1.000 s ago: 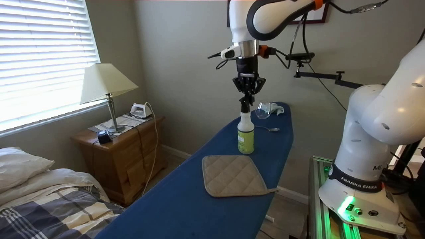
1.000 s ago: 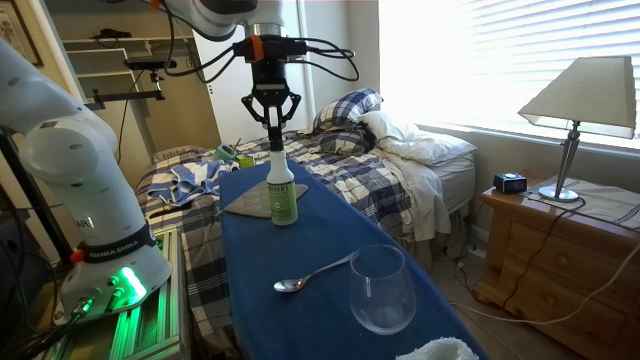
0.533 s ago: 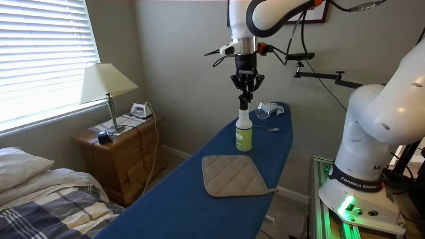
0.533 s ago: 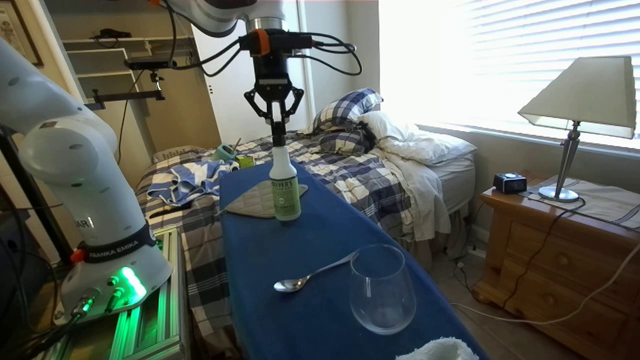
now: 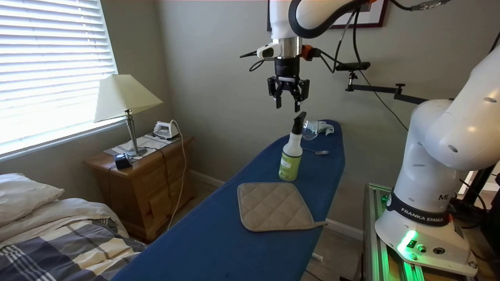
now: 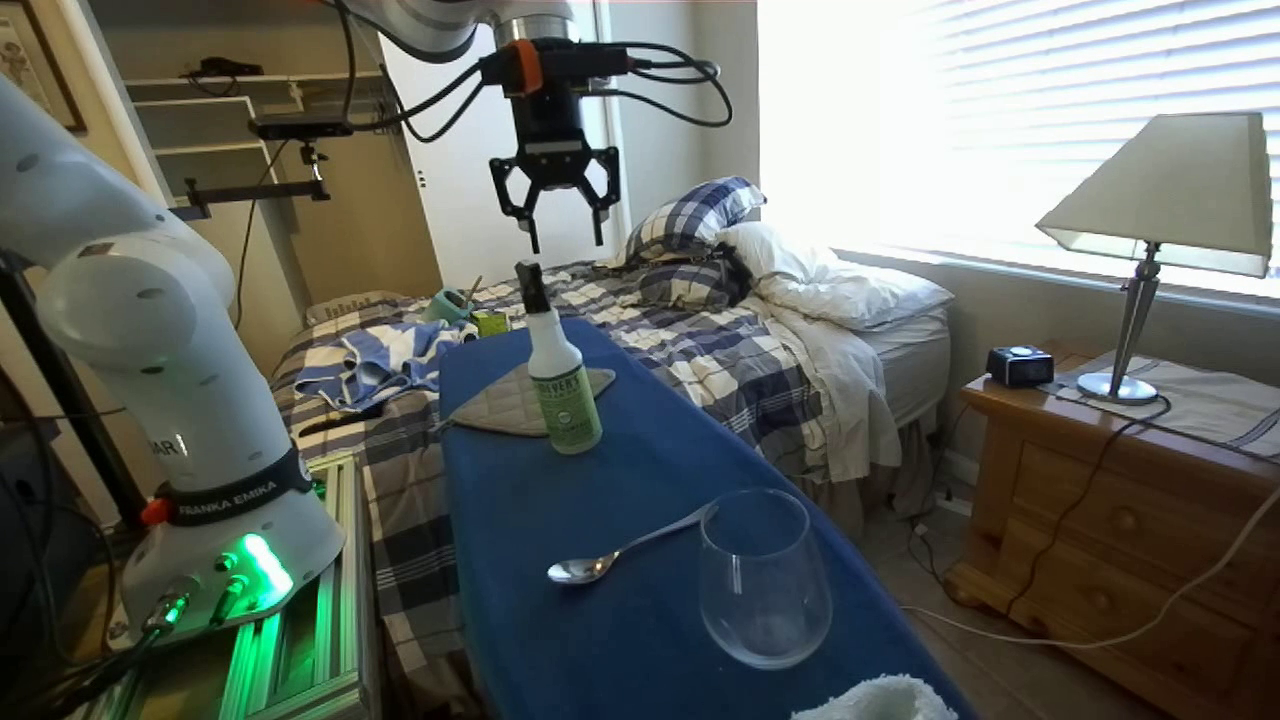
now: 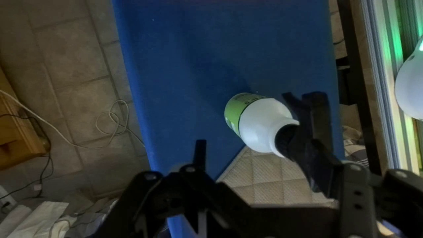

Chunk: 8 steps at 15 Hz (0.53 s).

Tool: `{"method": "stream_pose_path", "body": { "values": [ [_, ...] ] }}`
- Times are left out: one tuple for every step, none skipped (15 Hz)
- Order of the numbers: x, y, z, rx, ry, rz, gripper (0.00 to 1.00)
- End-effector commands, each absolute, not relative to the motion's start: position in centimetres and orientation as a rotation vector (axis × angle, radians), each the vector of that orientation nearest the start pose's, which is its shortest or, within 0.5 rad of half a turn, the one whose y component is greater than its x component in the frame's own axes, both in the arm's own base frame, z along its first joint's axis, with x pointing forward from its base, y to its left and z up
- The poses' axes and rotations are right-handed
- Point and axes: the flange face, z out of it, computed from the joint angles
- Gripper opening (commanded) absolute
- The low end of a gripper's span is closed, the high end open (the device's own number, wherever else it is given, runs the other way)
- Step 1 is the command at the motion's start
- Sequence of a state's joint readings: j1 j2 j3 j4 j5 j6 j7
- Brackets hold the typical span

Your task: Rotate the spray bottle to the right.

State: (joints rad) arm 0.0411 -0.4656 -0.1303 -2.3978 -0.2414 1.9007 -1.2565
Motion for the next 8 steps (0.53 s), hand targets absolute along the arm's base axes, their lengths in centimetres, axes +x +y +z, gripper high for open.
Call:
{"method": "stream_pose_path", "body": {
  "values": [
    [41.2, -4.9, 50.1, -2.713, -1.837, 0.155, 1.0],
    [41.3, -4.5, 50.8, -2.731, -1.819, 0.134, 1.0],
    [41.5, -4.0, 51.6, -2.749, -1.805, 0.109, 1.0],
    [41.7, -3.6, 52.3, -2.767, -1.788, 0.091, 1.0],
    [41.8, -3.2, 53.1, -2.786, -1.772, 0.074, 1.0],
    [41.9, -2.8, 53.7, -2.802, -1.757, 0.063, 1.0],
    [41.9, -2.4, 54.4, -2.816, -1.742, 0.057, 1.0],
    [41.9, -2.2, 55.0, -2.83, -1.73, 0.059, 1.0]
  ]
}}
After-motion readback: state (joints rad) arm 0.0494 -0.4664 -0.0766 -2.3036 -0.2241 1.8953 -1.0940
